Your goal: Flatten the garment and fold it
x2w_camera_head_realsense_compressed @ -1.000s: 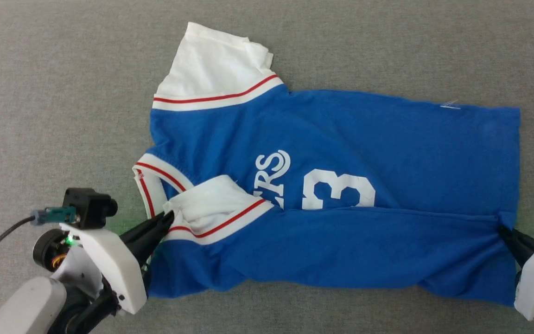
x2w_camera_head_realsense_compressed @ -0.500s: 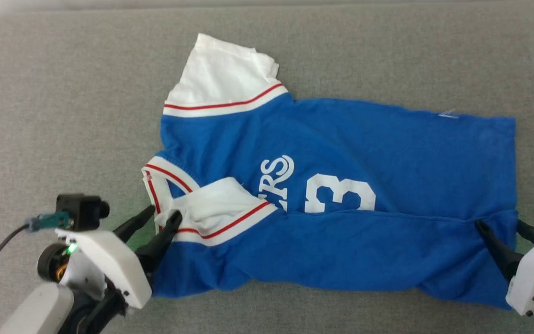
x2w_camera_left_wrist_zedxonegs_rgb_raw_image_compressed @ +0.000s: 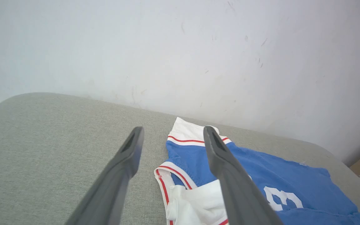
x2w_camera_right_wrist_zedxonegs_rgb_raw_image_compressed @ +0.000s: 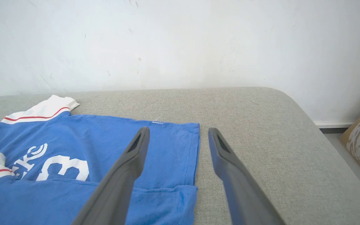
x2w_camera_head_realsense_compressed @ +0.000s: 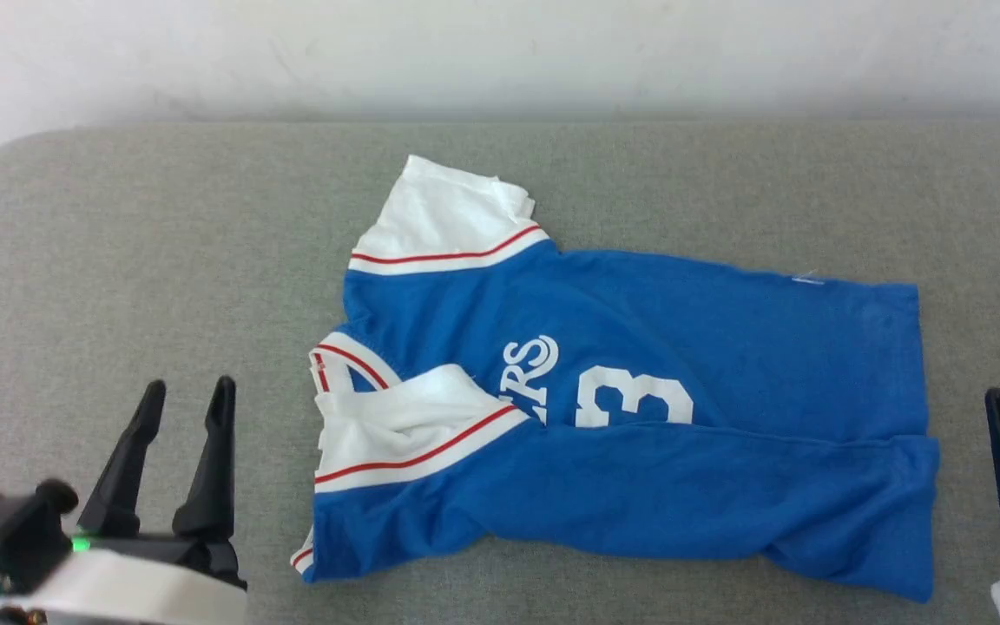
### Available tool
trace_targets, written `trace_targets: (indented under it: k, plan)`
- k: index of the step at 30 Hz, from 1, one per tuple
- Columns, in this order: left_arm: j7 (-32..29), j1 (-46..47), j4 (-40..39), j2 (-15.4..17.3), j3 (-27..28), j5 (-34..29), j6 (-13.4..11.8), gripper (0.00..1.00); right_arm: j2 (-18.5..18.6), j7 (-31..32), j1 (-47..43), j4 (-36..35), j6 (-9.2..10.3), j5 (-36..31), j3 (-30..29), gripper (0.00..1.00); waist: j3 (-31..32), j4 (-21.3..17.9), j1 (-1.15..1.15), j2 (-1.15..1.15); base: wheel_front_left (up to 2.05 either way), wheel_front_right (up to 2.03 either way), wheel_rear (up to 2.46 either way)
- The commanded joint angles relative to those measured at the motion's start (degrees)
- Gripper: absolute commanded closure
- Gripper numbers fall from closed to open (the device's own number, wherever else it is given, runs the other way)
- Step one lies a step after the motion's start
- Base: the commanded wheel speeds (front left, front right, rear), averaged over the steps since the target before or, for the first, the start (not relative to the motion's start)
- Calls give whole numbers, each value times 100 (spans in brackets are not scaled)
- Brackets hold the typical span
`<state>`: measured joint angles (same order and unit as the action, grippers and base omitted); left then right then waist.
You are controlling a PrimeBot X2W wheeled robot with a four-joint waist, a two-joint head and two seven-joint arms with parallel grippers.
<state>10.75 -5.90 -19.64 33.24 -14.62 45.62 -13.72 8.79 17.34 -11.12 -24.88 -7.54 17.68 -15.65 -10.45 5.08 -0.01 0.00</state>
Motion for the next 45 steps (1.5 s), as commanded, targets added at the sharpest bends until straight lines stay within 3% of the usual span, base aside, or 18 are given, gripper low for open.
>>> trace_targets:
  k: [1, 8, 14, 19, 25, 35, 40, 41, 42, 43, 45]
  plan:
    - [121, -109, -56, -53, 35, -146, -58, 0, -112, -173, -113, -45, 5, -105, -3, 0, 147, 79, 1, 0, 0, 0, 0]
    - [414, -773, -165, -603, 119, -1084, -406, 0, -539, -1483, -672, -26, 5, -919, 32, 0, 268, 103, 1, 0, 0, 0, 0]
    - [353, -1011, -22, -793, 36, -1301, -432, 0, -588, -1846, -884, 232, 5, -856, 37, 0, 380, 95, 1, 0, 0, 0, 0]
    - [-721, -860, -62, -361, -208, -1213, -344, 0, -590, -1867, -852, 260, 5, -897, 43, 0, 361, 91, 1, 0, 0, 0, 0]
    - [-2224, -290, 74, 123, -608, -931, -2, 0, -591, -1821, -745, 281, 5, -934, 155, 0, 113, 79, 1, 0, 0, 0, 0]
    - [-3715, 380, 747, 132, -1089, -383, 260, 0, -591, -1781, -605, 380, 5, -1030, 255, 0, -332, -32, 1, 0, 0, 0, 0]
    - [-4063, 471, 1263, -10, -1193, -247, 122, 0, -591, -1733, -573, 349, 5, -1077, 274, 0, -429, -66, 1, 0, 0, 0, 0]
    - [-4126, 485, 1352, -36, -1228, -222, 121, 19, -591, -1717, -566, 346, 5, -1098, 287, 0, -438, -67, 1, 0, 0, 0, 0]
    - [-4135, 498, 1421, -91, -1219, -177, 98, 60, -591, -1699, -554, 341, 5, -1119, 305, 0, -440, -65, 1, 0, 0, 0, 0]
    - [-4100, 507, 1471, -150, -1193, -135, 82, 95, -591, -1675, -541, 336, 5, -1144, 336, 0, -428, -66, 1, 0, 0, 0, 0]
    - [-4043, 488, 1532, -210, -1181, -82, 99, 100, -591, -1605, -514, 311, 5, -1219, 409, 0, -382, -68, 1, 0, 0, 0, 0]
